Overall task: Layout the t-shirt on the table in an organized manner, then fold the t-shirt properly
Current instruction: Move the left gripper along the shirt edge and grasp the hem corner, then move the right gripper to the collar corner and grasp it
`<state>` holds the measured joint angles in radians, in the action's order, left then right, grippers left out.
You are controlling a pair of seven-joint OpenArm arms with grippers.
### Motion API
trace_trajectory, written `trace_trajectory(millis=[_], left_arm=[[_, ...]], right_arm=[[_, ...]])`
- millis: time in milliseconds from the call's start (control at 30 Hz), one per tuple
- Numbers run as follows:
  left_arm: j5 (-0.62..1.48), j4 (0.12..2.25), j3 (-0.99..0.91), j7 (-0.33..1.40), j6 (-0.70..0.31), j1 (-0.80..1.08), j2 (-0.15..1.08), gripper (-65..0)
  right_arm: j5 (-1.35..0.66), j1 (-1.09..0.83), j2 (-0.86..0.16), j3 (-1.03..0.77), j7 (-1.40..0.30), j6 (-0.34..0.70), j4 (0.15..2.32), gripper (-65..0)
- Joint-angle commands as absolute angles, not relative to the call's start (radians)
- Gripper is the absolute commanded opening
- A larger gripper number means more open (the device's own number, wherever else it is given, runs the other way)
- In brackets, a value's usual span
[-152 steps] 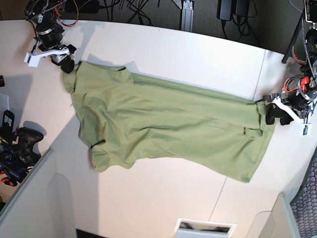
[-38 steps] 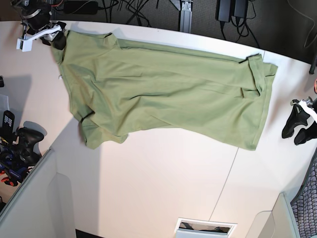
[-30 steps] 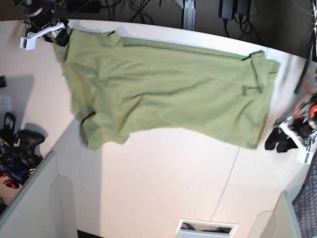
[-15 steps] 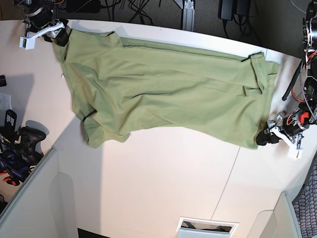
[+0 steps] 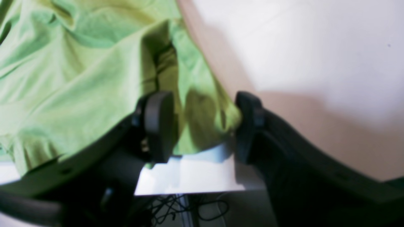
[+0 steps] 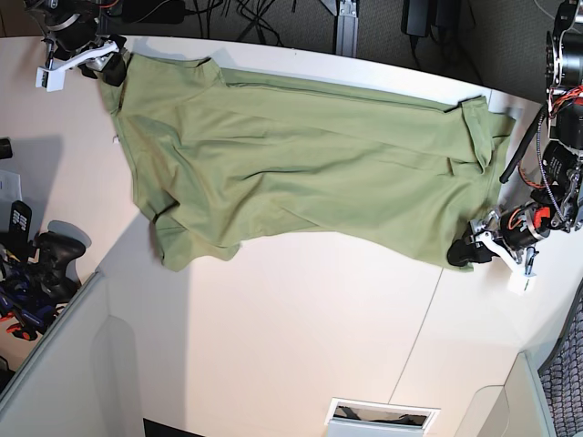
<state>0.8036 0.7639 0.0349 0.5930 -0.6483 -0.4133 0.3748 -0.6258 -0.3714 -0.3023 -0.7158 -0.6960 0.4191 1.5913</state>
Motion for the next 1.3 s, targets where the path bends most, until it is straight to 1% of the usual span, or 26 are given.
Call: trace_trajectory(millis=[0, 67, 133, 167, 200, 267, 300, 333, 367, 433, 533, 633, 733, 833, 933, 1033, 1167, 1267], left_arm=[[0.784, 0.769, 0.058, 0.625, -0.655, -0.427, 0.379, -27.2], [0.783, 0.769, 0.088, 0.602, -0.644, -0.426, 0.38, -27.2], [0.771, 0.769, 0.093, 0.595, -0.609, -0.427, 0.379, -27.7], [0.762, 0.769, 0.093, 0.595, -0.609, -0.427, 0.379, -30.1], [0.751, 0.769, 0.093, 0.595, -0.61, -0.426, 0.379, -35.3], [0.707, 0.769, 0.093, 0.581, -0.612, -0.426, 0.379, -50.8], [0.683, 0.769, 0.093, 0.561, -0.617, -0.426, 0.379, -57.6], [0.66, 0.769, 0.093, 0.542, -0.618, -0.426, 0.38, -63.0], [0.645, 0.769, 0.093, 0.529, -0.618, -0.426, 0.38, -65.0], [0.633, 0.769, 0.093, 0.524, -0.619, -0.426, 0.38, -65.0], [0.631, 0.769, 0.093, 0.524, -0.667, -0.426, 0.38, -65.0], [0.632, 0.769, 0.093, 0.524, -0.694, -0.426, 0.38, -65.0], [0.631, 0.769, 0.093, 0.526, -0.694, -0.426, 0.38, -65.0], [0.631, 0.769, 0.093, 0.528, -0.694, -0.426, 0.38, -65.0], [0.626, 0.769, 0.093, 0.528, -0.697, -0.426, 0.38, -65.0], [0.616, 0.769, 0.093, 0.533, -0.696, -0.422, 0.383, -65.0], [0.616, 0.769, 0.093, 0.546, -0.697, -0.418, 0.386, -65.0], [0.63, 0.769, 0.093, 0.551, -0.697, -0.418, 0.385, -65.0]], right_arm=[[-0.645, -0.368, -0.322, -0.725, -0.673, 0.423, 1.608, -34.0], [-0.646, -0.362, -0.321, -0.727, -0.674, 0.423, 1.609, -34.0], [-0.647, -0.357, -0.322, -0.727, -0.674, 0.423, 1.61, -34.0], [-0.647, -0.357, -0.322, -0.73, -0.674, 0.423, 1.61, -34.0], [-0.647, -0.355, -0.321, -0.732, -0.674, 0.423, 1.61, -34.0], [-0.649, -0.35, -0.322, -0.738, -0.673, 0.422, 1.611, -34.0], [-0.653, -0.345, -0.322, -0.742, -0.673, 0.422, 1.611, -34.0], [-0.659, -0.339, -0.322, -0.749, -0.674, 0.422, 1.612, -34.0], [-0.665, -0.329, -0.322, -0.759, -0.674, 0.422, 1.613, -34.0], [-0.683, -0.305, -0.328, -0.784, -0.674, 0.423, 1.616, -34.0], [-0.699, -0.239, -0.354, -0.815, -0.674, 0.422, 1.616, -34.0], [-0.69, -0.142, -0.384, -0.82, -0.673, 0.422, 1.615, -34.0], [-0.642, -0.049, -0.399, -0.799, -0.669, 0.422, 1.602, -33.9], [-0.601, 0.038, -0.416, -0.733, -0.634, 0.414, 1.53, -33.9], [-0.552, 0.157, -0.426, -0.649, -0.586, 0.41, 1.378, -33.9], [-0.51, 0.305, -0.426, -0.583, -0.557, 0.407, 1.166, -33.9], [-0.447, 0.489, -0.421, -0.526, -0.517, 0.407, 0.862, -33.8], [-0.44, 0.577, -0.412, -0.489, -0.503, 0.408, 0.685, -33.8]])
